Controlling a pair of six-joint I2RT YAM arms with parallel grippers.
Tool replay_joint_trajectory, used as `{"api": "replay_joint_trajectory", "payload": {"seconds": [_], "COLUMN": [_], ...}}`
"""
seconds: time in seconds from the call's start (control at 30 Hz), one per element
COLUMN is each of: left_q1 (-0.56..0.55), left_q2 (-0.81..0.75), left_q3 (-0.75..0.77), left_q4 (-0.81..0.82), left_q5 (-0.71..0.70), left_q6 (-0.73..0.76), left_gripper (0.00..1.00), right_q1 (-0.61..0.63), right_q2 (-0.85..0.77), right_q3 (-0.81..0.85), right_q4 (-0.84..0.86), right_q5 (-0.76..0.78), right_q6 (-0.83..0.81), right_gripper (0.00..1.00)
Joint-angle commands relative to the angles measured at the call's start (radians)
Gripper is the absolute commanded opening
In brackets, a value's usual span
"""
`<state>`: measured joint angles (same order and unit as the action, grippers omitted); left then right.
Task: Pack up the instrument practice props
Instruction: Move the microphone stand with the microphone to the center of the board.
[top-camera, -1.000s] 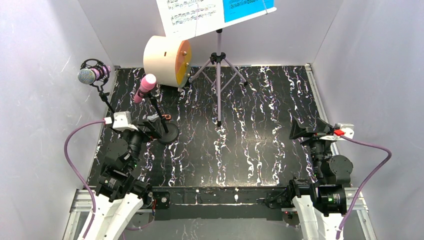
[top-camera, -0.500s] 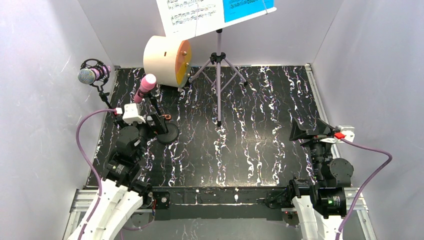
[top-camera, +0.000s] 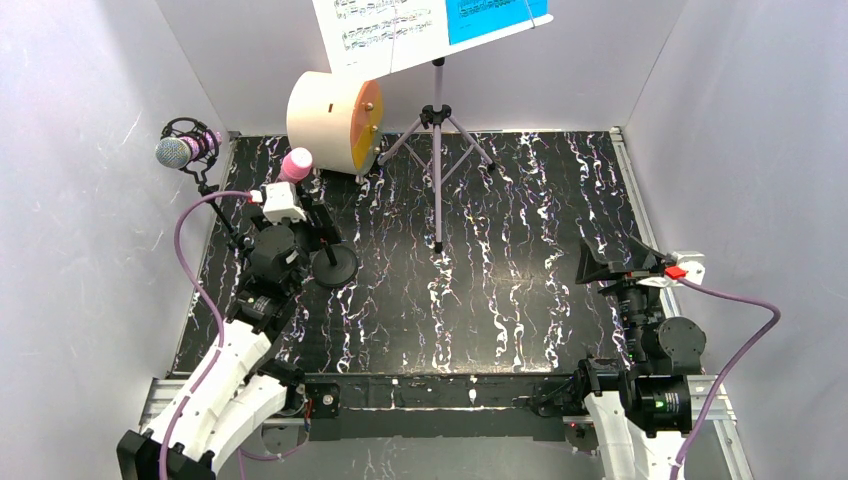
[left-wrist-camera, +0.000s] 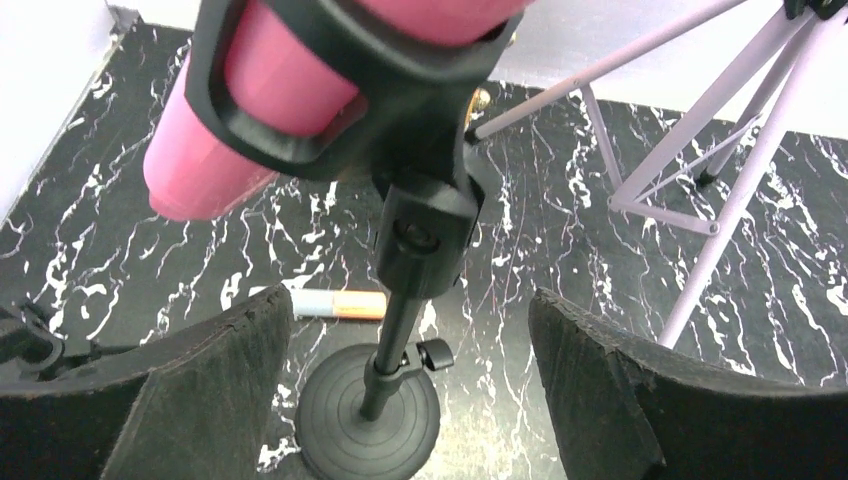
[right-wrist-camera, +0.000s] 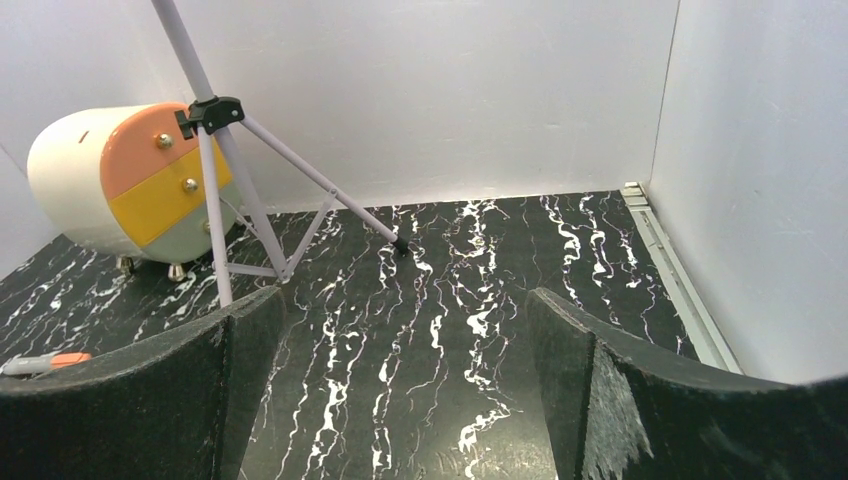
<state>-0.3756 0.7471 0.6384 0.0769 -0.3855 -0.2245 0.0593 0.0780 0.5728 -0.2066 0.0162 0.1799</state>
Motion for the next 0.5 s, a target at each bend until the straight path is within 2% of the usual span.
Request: {"api": "replay_joint_trajectory", "payload": {"seconds": [0.0, 0.27, 0.47], "left_q1": [0.004, 0.004, 0.004], "left_q2": [0.002, 0.105, 0.161], "left_q3": [-0.025, -0.111, -0.149], "left_q4": [0.143, 0.366, 0.472], "left_q5": [-0.057, -0.058, -0.059], "left_q6": [0.055, 0.148, 0.153], "left_gripper": [0.85, 0.82, 0.69], "right_q1": [0.004, 0.018, 0.038], "right_q2": [-0.018, -0.027, -0.015], "right_q3": [-0.003, -0.004, -0.002], "right_q4": [0.046, 0.045, 0.035], "right_q5": [-0.037, -0.039, -0.042], "right_q6": [-0.01, -0.011, -0.012], "right_gripper": [0.99, 0.99, 0.99]}}
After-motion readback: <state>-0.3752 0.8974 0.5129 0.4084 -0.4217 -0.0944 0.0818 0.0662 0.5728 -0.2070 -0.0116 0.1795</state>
